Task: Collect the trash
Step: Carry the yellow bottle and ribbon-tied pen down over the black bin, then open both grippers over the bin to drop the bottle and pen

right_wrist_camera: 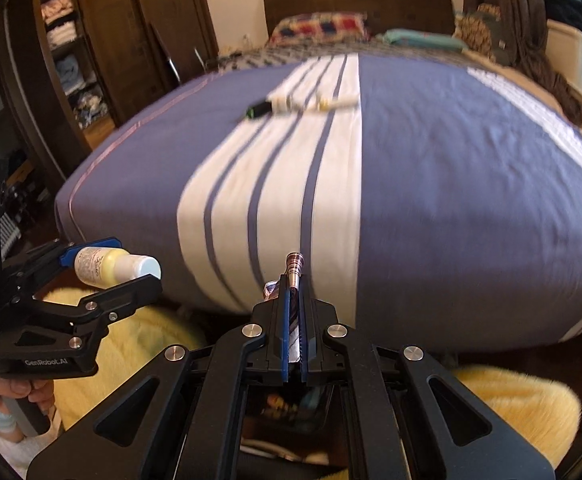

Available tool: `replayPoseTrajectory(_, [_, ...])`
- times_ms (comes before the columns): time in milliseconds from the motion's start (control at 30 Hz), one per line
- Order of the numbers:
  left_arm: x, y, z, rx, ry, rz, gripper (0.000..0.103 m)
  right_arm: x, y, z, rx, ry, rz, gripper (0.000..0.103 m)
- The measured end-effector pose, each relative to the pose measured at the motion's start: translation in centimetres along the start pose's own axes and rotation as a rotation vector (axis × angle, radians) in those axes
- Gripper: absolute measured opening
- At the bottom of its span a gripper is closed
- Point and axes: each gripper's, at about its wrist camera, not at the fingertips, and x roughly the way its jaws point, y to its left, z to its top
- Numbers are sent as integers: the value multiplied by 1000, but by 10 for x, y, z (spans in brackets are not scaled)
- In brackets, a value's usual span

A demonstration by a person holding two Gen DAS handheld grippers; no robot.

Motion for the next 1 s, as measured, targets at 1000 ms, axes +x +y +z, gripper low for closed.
replayPoseTrajectory(1000, [161,21,-93,-109,465,-75,79,139,-12,-82,103,435,45,5])
